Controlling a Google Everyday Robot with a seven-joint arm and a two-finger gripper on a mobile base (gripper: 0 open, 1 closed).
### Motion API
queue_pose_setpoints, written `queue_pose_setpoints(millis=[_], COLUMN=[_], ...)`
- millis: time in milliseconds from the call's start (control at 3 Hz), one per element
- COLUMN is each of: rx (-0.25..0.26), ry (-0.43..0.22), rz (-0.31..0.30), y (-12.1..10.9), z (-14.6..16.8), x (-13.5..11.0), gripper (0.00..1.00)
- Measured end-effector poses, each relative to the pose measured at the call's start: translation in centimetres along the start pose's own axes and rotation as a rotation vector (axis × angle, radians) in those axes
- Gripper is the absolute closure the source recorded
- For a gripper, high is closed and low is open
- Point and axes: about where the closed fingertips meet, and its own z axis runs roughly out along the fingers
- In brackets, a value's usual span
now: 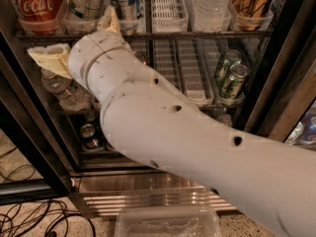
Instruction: Pick 7up can from top shelf of fridge
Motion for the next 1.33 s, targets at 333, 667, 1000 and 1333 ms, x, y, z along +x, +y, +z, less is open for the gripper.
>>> queue_pose_setpoints(millis=[333, 667, 1000, 1333], rx=[-0.012, 0.005, 0.043, 0.08], ry=[-0.022, -0.051, -0.079, -0.096], rz=[0.048, 0.082, 0.114, 0.144], y=[0.8, 0.7, 0.0, -0.6], z=[1.9, 3.6, 4.6, 5.2], x=[-0.4, -1.2, -2.0, -2.4], gripper=[0.09, 0.08, 0.09, 0.09])
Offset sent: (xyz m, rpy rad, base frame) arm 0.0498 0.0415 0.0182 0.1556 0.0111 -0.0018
